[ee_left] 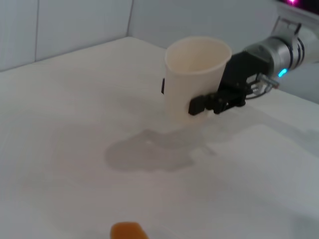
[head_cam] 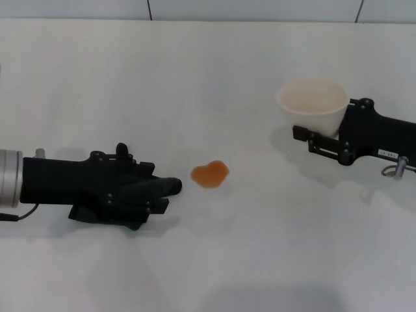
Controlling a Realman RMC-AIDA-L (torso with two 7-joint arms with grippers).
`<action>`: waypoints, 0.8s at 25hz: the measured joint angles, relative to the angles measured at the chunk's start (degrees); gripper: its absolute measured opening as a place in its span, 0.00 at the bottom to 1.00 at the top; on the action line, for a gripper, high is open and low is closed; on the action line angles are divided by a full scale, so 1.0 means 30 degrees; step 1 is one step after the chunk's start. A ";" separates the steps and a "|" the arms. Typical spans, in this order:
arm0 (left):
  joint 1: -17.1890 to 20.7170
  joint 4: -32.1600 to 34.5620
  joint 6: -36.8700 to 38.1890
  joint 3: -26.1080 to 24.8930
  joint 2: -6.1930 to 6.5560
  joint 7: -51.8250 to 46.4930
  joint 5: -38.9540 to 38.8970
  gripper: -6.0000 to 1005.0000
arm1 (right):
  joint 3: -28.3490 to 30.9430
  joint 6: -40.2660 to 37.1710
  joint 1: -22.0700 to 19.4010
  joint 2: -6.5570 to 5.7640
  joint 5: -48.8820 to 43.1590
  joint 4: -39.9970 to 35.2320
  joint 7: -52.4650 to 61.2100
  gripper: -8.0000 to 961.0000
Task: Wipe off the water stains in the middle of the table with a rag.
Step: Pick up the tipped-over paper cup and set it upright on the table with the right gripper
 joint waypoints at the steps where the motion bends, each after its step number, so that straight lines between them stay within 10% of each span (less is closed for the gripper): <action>1: 0.0000 0.0000 0.0011 -0.0066 0.0000 -0.0041 0.0000 0.81 | 0.0040 0.0136 -0.0063 -0.0004 0.0049 0.0163 -0.0204 0.56; 20: -0.0125 0.0090 -0.0212 0.0397 0.0024 0.0042 0.0473 0.81 | 0.0113 0.1642 -0.0150 0.0058 0.1097 0.1969 -0.1893 0.55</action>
